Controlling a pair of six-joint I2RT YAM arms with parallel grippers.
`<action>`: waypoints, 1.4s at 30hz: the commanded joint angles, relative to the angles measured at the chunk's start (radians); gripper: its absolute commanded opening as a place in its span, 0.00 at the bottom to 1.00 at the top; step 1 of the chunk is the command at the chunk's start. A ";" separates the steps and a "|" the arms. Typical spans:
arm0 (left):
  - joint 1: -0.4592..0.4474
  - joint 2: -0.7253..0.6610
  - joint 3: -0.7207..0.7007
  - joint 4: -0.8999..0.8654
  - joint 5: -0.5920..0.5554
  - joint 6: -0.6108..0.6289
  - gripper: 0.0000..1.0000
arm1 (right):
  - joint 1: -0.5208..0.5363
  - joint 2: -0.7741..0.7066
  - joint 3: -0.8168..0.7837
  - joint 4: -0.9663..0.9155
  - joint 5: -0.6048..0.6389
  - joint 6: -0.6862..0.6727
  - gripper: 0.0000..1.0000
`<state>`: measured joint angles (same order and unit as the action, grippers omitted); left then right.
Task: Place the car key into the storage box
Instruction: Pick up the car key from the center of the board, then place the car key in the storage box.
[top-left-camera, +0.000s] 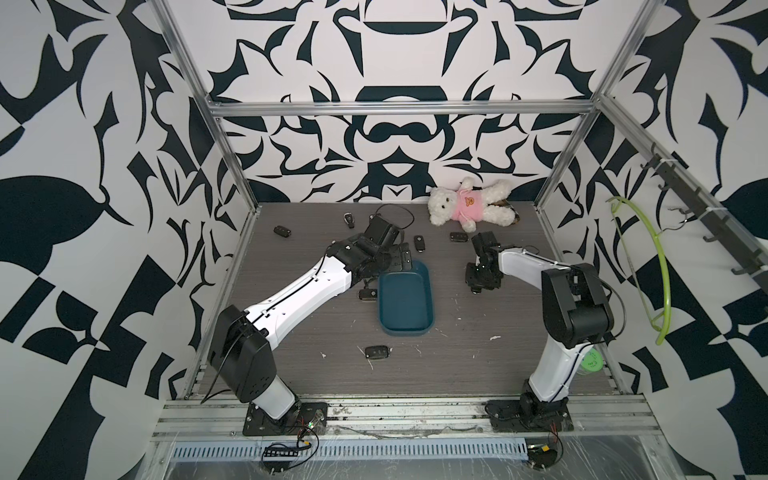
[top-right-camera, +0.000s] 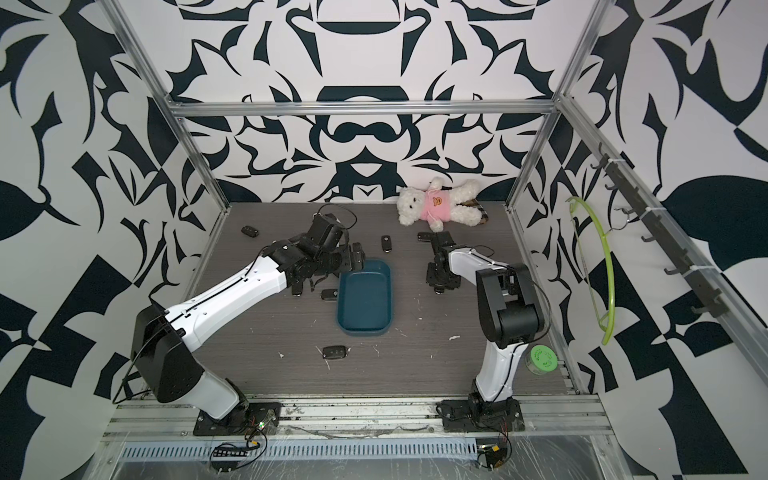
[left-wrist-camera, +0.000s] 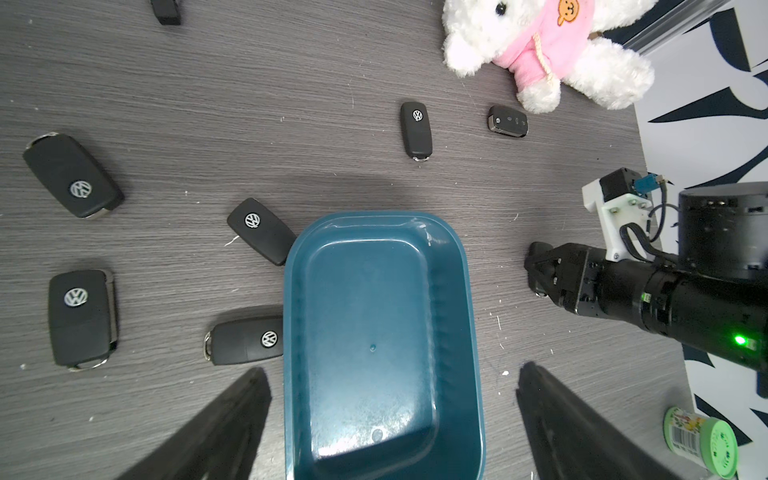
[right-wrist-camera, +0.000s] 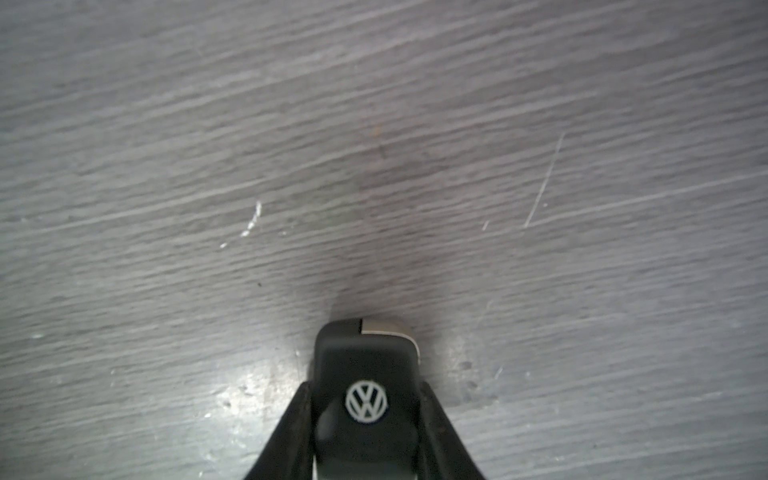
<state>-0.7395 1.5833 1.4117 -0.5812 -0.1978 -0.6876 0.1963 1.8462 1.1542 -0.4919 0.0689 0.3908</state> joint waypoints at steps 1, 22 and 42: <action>0.004 -0.039 -0.026 -0.015 -0.007 -0.006 0.99 | 0.016 -0.089 0.006 -0.033 0.012 0.020 0.27; 0.030 -0.154 -0.124 -0.016 -0.117 0.005 0.99 | 0.400 -0.161 0.263 -0.190 0.107 0.218 0.29; 0.049 -0.349 -0.269 -0.057 -0.164 -0.034 0.99 | 0.515 0.193 0.459 -0.205 0.201 0.290 0.27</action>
<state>-0.6949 1.2785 1.1564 -0.6167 -0.3397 -0.7101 0.7132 2.0541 1.5738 -0.6914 0.2245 0.6537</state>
